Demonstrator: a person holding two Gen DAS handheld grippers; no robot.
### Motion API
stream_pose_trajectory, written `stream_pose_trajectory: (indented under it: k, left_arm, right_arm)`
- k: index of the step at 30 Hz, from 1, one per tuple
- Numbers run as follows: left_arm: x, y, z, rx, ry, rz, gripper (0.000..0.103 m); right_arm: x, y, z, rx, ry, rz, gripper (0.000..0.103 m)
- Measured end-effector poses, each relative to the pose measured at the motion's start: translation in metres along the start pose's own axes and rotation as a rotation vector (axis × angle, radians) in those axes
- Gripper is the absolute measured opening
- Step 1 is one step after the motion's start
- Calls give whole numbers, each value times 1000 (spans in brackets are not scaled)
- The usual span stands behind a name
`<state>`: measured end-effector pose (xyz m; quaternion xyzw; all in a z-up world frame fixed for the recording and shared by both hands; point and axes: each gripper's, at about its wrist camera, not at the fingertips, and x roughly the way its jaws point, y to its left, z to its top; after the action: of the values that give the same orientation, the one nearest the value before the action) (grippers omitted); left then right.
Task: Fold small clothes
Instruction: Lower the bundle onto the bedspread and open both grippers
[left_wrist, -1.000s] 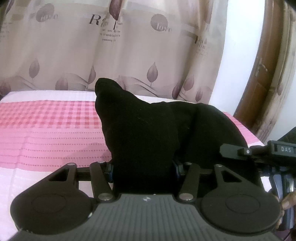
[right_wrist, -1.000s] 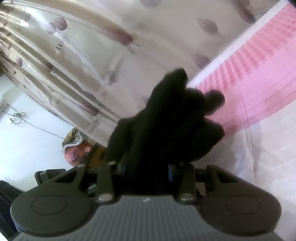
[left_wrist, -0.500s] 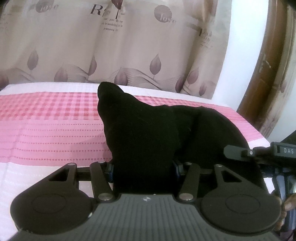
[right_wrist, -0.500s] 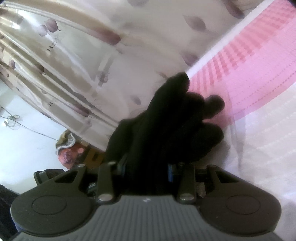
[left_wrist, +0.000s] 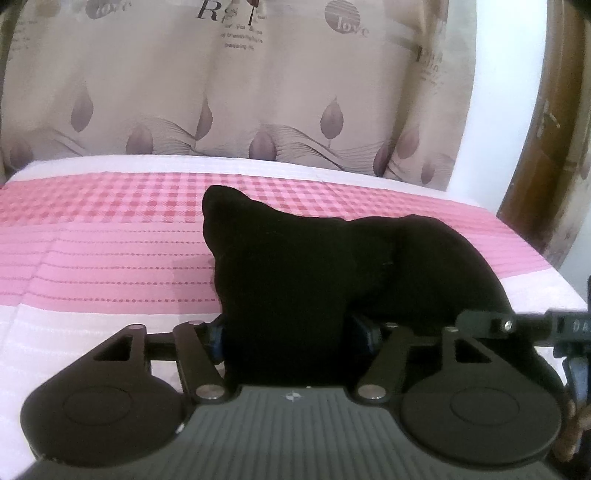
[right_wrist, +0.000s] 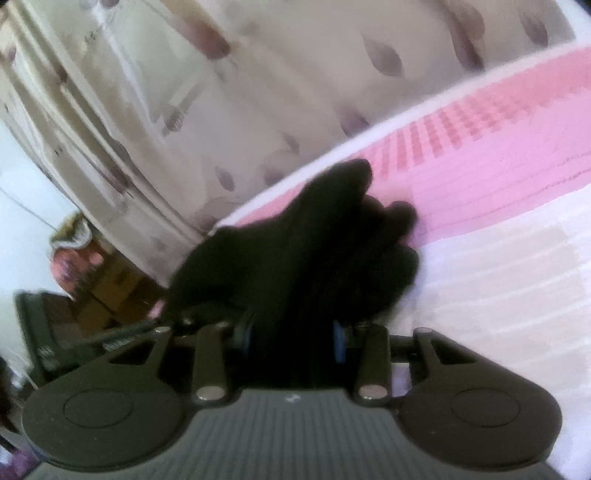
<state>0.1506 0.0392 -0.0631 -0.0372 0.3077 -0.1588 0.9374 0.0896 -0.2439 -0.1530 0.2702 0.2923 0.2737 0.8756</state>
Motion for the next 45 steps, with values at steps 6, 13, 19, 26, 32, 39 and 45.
stream_pose_trajectory:
  k: [6,13,19,26,32,39,45]
  left_arm:
    - [1,-2,-4,8,-24,39,81]
    - [-3,-3,-6,23,-60,96,94]
    - [-18,-7,-8,42,-151,171,103]
    - [-50,-21,-4,61,-309,315,103]
    - [-84,-24,7,-20,-350,303,103]
    - [-118,-49,22,53,-402,350,103]
    - [-145,-74,28,106,-479,408,103]
  right_arm:
    - [-1,3,-11,-53,-20,-66,42]
    - [0,19,-17,-157,-34,-171,64]
    - [-8,33,-26,-224,-68,-273,85]
    - [-38,57,-44,-283,-182,-332,100]
    - [-57,82,-61,-332,-291,-513,101]
    - [-80,98,-65,-351,-367,-518,102]
    - [-92,109,-64,-364,-391,-490,102]
